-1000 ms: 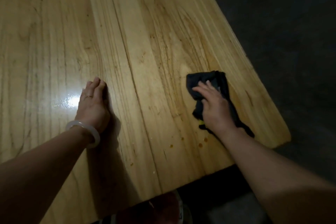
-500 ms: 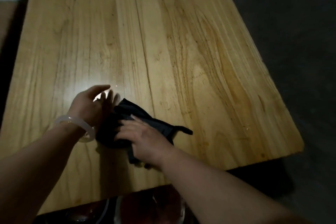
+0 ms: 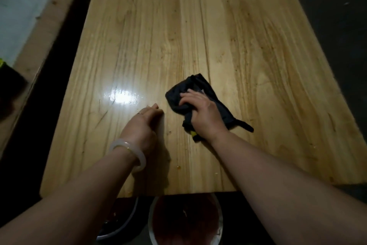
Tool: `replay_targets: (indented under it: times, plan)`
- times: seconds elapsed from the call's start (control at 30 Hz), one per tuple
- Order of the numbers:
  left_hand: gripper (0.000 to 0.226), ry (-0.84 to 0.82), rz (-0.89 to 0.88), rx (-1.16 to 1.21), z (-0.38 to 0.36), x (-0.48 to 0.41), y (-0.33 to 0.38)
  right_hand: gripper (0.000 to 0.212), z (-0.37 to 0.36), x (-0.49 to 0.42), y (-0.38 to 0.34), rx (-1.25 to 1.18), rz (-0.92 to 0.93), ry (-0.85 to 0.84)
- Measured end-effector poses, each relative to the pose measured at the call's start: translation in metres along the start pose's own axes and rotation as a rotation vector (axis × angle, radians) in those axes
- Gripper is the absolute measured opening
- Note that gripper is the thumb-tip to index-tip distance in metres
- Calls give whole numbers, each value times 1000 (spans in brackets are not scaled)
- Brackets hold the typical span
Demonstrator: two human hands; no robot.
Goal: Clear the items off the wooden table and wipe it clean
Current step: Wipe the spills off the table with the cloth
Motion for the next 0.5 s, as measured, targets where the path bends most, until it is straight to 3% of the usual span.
replay_targets:
  times: [0.13,0.27,0.37,0.5]
  plan:
    - [64,-88,-37,23,7,-3,-8,45,-21,15,-22,-9,-40,103]
    - [43,-223,18,277,26,-8,-28,46,-37,28,-44,0,-42,111]
    - [37,-174,43,423,39,2,-59,49,-43,30,-60,-9,-81,92]
    - [38,-18,75,637,65,29,-105,50,-35,18,-89,-194,-389,136]
Point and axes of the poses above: each hand's wrist, its own x-axis away from the middle knuckle, its own z-axis out of the back of the hand, y = z × x, the point moved 1 cm from there along -x, towards the middle knuckle, and after that the axes turned 13 degrees about z, right-handed, at the moved point
